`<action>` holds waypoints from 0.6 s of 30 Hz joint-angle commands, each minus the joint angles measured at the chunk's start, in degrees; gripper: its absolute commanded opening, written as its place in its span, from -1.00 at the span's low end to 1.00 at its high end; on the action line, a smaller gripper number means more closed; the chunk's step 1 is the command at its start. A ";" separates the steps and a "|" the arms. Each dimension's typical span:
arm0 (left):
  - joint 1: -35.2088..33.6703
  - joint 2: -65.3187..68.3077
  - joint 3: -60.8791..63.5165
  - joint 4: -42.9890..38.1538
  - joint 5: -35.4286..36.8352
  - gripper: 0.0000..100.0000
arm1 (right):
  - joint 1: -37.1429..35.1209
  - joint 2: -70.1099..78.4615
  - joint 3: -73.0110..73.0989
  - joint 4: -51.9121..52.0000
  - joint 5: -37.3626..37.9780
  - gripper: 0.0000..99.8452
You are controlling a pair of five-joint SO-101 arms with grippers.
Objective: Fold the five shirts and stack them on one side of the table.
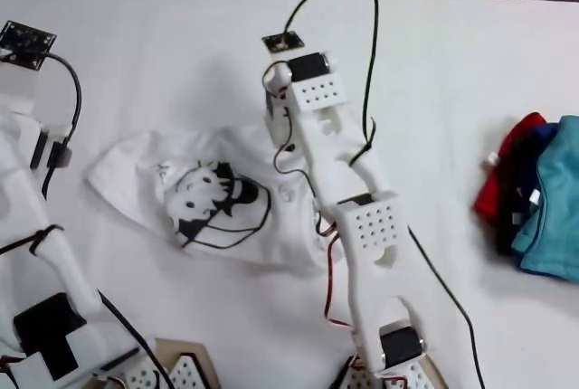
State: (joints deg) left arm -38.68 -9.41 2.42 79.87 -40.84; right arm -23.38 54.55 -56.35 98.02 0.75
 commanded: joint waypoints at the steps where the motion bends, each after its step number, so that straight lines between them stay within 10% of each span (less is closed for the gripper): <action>1: 0.09 -0.35 -0.13 0.09 0.62 -0.48 | 0.31 -0.13 -2.02 -1.98 -0.35 -0.75; 18: 0.09 -0.53 -0.13 0.18 0.70 -0.48 | 2.86 5.05 -7.91 -3.74 -0.79 -0.75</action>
State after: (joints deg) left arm -38.68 -9.41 2.42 79.87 -40.40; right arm -21.45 59.82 -59.96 93.89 0.40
